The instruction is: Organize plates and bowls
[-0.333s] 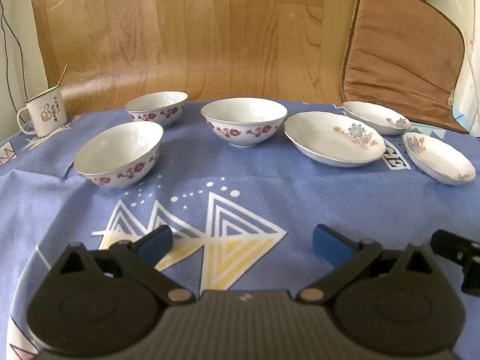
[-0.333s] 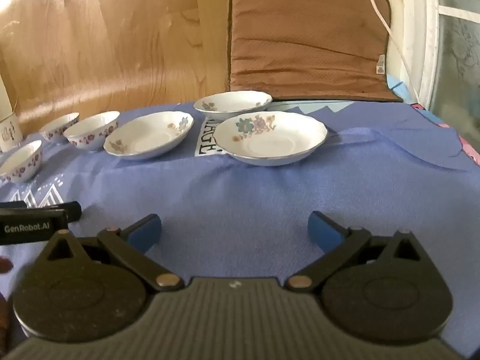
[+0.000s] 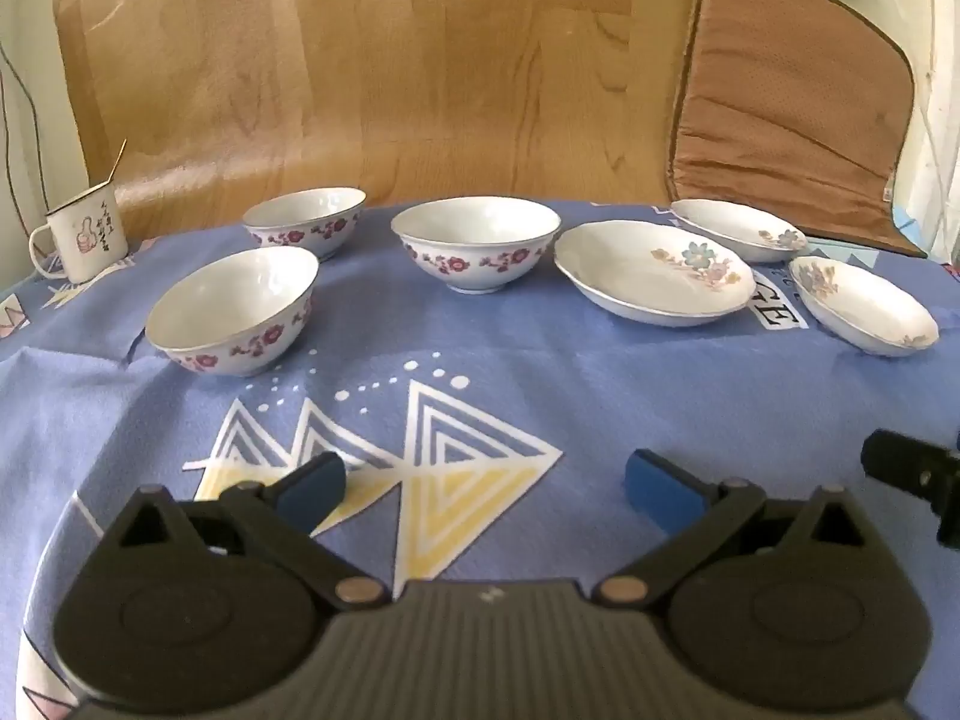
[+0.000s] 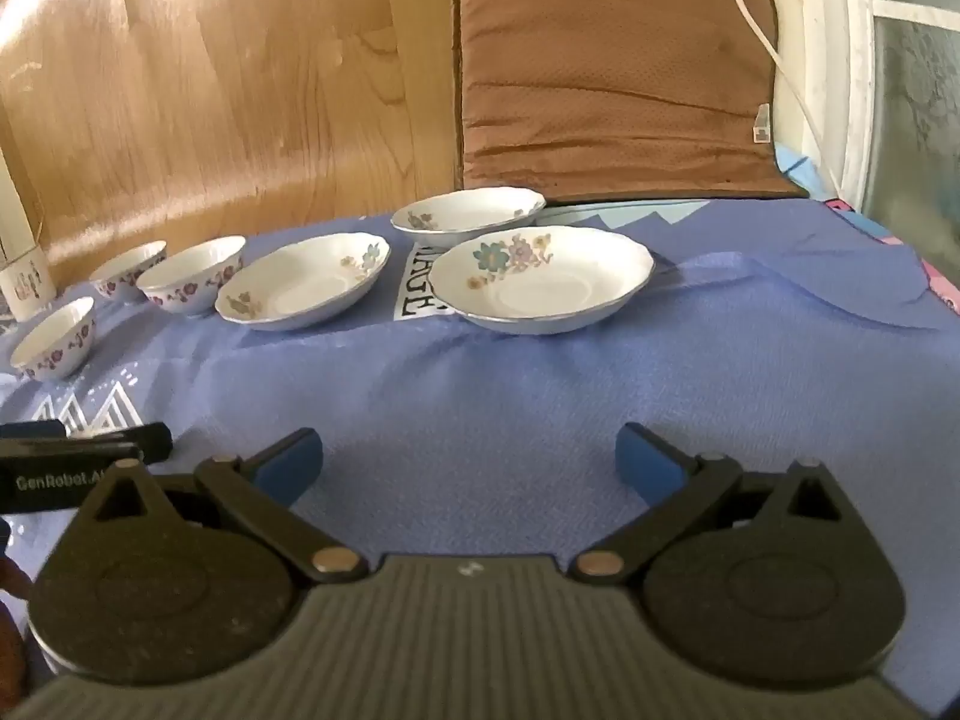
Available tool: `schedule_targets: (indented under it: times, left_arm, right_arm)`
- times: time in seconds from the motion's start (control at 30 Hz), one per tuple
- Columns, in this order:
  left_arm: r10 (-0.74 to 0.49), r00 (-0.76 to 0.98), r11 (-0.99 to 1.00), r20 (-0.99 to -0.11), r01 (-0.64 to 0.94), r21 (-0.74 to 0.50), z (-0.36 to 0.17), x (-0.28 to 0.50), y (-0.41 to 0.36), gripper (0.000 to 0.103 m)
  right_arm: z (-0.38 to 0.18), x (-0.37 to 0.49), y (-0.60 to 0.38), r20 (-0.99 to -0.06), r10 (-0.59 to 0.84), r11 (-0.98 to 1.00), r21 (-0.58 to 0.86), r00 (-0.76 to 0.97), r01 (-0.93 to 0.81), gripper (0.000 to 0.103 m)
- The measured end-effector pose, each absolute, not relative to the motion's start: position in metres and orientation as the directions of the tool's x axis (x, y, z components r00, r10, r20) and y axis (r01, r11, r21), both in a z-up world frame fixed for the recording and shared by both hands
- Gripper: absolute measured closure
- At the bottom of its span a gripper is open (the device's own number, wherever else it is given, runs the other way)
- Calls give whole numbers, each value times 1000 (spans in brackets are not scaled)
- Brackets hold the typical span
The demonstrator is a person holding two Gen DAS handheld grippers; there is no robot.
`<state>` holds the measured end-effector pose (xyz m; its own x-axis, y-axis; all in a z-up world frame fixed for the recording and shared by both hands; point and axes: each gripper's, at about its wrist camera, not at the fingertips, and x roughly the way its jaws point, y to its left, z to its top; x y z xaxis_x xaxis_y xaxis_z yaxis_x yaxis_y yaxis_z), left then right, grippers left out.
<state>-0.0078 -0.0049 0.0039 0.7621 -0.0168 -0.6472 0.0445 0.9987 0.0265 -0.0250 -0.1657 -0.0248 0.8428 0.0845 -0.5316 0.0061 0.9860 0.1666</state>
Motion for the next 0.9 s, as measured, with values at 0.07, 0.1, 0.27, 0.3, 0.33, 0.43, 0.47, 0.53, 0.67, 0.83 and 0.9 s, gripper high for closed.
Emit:
schedule_targets:
  times: [0.07,0.1,0.27,0.3,0.33,0.43,0.47,0.53,0.67,0.83,0.9]
  left_arm:
    - [-37,774,996,-633,79,38,6,-10,-9,0]
    - [-44,787,996,-615,86,38,9,-11,-12,0]
    - [-101,838,992,-537,127,12,18,-11,-29,0]
    - [-97,846,992,-525,125,18,19,-10,-33,0]
    - [-93,852,992,-515,123,24,20,-8,-37,0]
    - [-82,863,993,-499,112,29,20,-11,-42,0]
    - [-75,863,994,-499,104,31,20,-11,-42,0]
    - [-69,868,996,-492,89,18,19,-14,-39,0]
    - [-47,897,999,-439,53,3,19,-24,-34,0]
    - [3,943,994,-332,34,106,21,-42,-49,0]
    - [13,957,989,-291,30,142,22,-48,-54,0]
  right_arm:
    - [-28,-36,-192,-517,95,980,197,851,10,0]
    - [-31,-42,-209,-511,99,978,209,854,12,0]
    - [-24,-49,-223,-501,74,973,225,862,47,0]
    - [-22,-48,-226,-498,77,971,236,864,50,0]
    - [-22,-51,-230,-485,62,964,256,872,74,0]
    - [-23,-51,-238,-478,48,953,286,877,104,0]
    - [-22,-51,-239,-477,42,948,296,878,116,0]
    - [-23,-53,-240,-475,35,945,303,880,126,0]
    - [-22,-56,-234,-476,28,948,292,879,128,0]
    - [-21,-53,-235,-478,29,948,293,878,128,0]
    - [-21,-54,-235,-478,28,948,291,878,128,0]
